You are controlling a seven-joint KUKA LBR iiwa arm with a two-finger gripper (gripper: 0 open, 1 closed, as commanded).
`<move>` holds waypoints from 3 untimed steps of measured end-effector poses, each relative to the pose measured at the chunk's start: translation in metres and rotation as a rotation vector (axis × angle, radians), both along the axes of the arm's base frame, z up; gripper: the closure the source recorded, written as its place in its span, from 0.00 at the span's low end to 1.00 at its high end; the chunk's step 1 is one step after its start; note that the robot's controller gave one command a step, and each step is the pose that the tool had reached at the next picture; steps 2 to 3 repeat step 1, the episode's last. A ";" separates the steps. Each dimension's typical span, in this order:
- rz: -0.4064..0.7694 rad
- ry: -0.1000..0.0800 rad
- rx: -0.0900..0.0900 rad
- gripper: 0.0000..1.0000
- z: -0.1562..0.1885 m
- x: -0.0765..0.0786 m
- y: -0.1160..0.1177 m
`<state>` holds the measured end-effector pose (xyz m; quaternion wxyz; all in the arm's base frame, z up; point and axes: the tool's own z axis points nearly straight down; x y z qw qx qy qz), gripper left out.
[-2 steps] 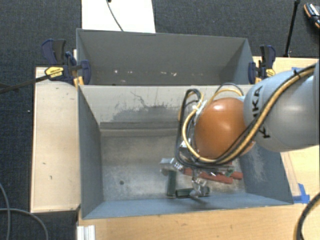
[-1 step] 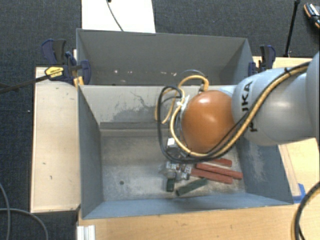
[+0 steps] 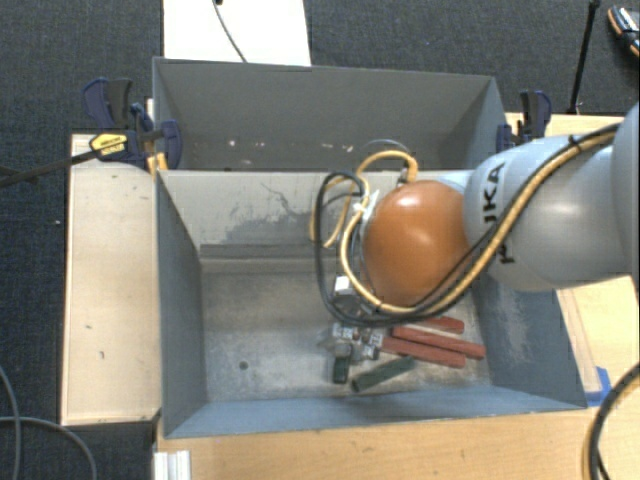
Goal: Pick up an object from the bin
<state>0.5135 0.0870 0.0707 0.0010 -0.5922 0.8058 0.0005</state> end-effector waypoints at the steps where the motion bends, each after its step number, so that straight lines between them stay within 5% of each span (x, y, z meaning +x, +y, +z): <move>1: -0.001 0.005 0.000 1.00 0.005 -0.002 0.000; 3: -0.001 0.005 0.000 1.00 0.005 -0.002 0.000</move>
Offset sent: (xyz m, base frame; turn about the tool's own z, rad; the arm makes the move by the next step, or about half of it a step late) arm 0.0001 0.0000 0.0199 0.0000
